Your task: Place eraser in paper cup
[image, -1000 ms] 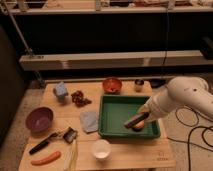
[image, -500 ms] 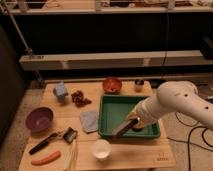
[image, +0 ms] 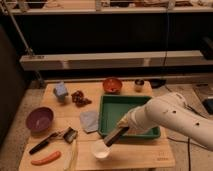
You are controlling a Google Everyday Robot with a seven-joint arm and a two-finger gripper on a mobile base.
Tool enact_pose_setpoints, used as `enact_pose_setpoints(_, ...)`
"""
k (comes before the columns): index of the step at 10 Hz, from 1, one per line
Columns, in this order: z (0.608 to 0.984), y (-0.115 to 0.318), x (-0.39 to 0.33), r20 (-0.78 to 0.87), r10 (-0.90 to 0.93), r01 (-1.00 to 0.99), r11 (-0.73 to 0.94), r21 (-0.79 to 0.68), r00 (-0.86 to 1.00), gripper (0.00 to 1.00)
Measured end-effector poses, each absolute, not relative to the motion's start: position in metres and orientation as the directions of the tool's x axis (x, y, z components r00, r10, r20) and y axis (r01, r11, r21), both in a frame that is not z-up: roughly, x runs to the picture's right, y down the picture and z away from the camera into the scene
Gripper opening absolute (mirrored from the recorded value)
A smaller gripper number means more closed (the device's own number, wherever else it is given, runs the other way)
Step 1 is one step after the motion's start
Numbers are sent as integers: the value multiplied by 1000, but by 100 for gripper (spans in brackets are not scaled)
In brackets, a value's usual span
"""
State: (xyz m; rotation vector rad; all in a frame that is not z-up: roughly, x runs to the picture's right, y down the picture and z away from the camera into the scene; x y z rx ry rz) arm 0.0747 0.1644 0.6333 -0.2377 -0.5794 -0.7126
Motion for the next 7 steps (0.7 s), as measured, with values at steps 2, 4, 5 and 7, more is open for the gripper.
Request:
enact_pose_setpoints(2,636,162,67,588,-568,661,746,74,576,0)
enact_pose_setpoints(4,635,153,62,612,-596,647,742,174,520,0)
enact_pose_setpoints(5,635,150,58,631,-612,648,730,217,478,0)
enact_pose_setpoints(7,636,148,55,668,-632,634,712,300,394,0)
